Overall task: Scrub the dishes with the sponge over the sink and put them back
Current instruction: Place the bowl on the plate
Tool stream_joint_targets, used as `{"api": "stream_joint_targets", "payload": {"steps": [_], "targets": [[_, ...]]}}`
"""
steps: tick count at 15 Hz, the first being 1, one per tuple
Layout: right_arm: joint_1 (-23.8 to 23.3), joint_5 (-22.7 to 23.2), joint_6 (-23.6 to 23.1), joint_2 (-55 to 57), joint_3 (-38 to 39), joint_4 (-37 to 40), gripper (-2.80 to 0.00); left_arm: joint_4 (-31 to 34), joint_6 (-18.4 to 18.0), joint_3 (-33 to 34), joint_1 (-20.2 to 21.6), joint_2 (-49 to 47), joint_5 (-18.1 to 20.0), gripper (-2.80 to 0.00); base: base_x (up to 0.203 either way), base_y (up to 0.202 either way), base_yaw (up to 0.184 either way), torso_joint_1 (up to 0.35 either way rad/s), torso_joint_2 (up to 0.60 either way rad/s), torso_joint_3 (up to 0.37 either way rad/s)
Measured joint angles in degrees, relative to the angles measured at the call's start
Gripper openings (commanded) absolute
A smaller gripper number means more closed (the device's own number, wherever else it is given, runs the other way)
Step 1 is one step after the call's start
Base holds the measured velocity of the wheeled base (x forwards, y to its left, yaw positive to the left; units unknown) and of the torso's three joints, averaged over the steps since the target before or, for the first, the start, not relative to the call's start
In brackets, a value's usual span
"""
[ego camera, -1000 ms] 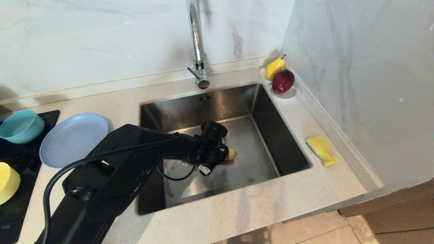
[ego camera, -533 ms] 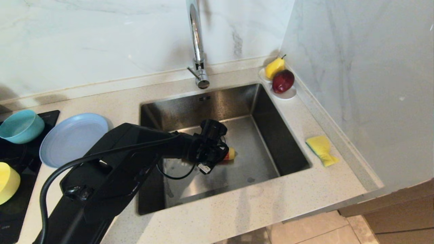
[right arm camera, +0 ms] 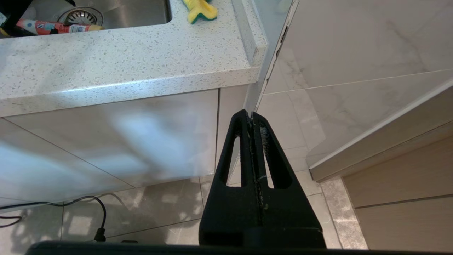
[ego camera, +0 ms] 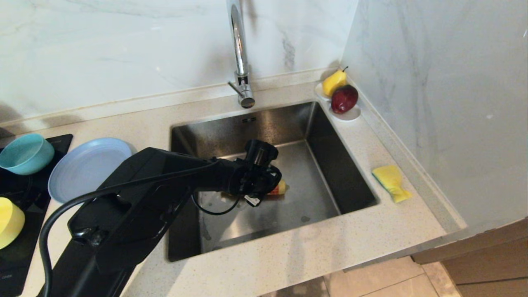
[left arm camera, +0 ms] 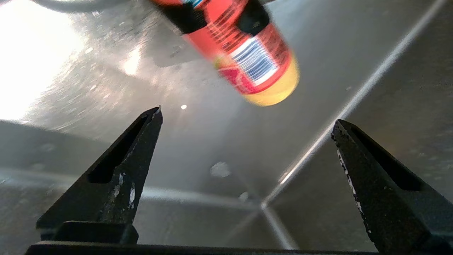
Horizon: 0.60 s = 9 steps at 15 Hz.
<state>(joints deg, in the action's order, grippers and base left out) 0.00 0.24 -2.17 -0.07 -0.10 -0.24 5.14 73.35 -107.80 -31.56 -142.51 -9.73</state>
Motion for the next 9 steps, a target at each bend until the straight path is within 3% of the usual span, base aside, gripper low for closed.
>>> {"api": "stream_joint_targets", "payload": {"steps": [9], "targets": [[0.0, 0.01, 0.02, 0.0, 0.0, 0.0, -2.8, -6.08, 0.16, -0.05, 0.09, -0.35, -0.02, 0.0, 0.0, 0.0, 0.0, 0.0, 0.0, 0.0]]}}
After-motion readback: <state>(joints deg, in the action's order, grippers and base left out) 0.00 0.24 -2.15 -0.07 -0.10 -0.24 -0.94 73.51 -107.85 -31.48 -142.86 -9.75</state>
